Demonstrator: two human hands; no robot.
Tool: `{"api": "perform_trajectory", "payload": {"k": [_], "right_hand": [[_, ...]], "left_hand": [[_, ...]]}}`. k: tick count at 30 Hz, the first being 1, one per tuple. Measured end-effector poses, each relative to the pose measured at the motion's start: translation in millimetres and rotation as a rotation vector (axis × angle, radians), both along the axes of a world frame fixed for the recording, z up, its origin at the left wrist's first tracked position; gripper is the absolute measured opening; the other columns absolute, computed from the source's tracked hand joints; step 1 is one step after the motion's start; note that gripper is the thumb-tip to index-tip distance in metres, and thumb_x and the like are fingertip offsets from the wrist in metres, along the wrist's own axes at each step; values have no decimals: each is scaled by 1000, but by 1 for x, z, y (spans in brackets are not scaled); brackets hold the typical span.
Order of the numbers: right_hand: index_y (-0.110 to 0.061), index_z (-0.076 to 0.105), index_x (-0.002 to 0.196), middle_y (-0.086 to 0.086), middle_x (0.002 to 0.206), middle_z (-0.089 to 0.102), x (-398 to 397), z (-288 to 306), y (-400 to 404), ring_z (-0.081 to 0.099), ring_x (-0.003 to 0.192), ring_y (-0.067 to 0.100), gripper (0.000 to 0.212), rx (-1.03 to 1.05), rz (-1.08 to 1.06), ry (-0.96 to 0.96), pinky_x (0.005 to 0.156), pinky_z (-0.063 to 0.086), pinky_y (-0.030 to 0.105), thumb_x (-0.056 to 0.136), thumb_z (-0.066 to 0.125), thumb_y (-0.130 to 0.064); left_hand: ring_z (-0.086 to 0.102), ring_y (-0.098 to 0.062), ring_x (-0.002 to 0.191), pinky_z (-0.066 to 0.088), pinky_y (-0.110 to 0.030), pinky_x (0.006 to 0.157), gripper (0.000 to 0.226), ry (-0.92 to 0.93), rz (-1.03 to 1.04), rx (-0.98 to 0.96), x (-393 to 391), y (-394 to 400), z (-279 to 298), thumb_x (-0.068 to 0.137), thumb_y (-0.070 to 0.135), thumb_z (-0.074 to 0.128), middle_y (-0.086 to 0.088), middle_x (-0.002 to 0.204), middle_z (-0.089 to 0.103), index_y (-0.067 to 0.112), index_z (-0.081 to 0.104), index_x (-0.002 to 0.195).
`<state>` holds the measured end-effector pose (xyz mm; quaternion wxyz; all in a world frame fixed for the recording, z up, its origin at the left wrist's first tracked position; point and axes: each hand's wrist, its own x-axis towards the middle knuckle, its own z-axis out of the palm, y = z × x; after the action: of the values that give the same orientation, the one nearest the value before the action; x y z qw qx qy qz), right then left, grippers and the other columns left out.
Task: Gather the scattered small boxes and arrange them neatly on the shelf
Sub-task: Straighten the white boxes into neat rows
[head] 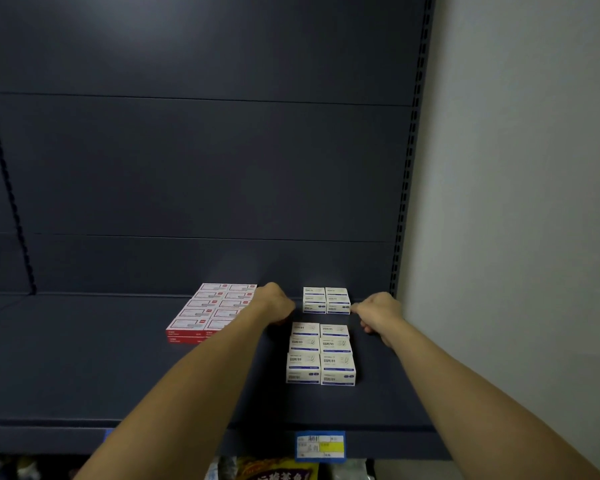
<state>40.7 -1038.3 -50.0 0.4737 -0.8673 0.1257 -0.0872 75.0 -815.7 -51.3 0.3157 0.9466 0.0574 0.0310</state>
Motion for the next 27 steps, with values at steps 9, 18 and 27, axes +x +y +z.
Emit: {"api": "perform_trajectory", "payload": {"k": [9, 18, 27], "right_hand": [[-12, 68, 71, 8, 74, 72, 27, -5, -2, 63, 54, 17, 20, 39, -13, -31, 52, 48, 22, 86, 75, -24], [-11, 71, 79, 8, 75, 71, 50, -12, -1, 60, 53, 15, 20, 34, 13, -39, 53, 48, 22, 91, 70, -27], [-10, 73, 82, 8, 75, 72, 64, -15, 5, 60, 52, 14, 15, 38, 13, -2, 54, 50, 22, 86, 76, -24]], "left_hand": [[64, -18, 82, 50, -29, 68, 26, -28, 13, -50, 32, -9, -8, 94, 33, 68, -5, 100, 71, 10, 73, 105], [62, -18, 78, 47, -27, 68, 32, -85, 20, -121, 53, -21, -17, 98, 35, 63, -9, 99, 71, 5, 75, 102], [68, -17, 84, 52, -25, 68, 25, -29, -7, -140, 62, -23, -16, 92, 33, 72, -6, 97, 71, 9, 74, 98]]}}
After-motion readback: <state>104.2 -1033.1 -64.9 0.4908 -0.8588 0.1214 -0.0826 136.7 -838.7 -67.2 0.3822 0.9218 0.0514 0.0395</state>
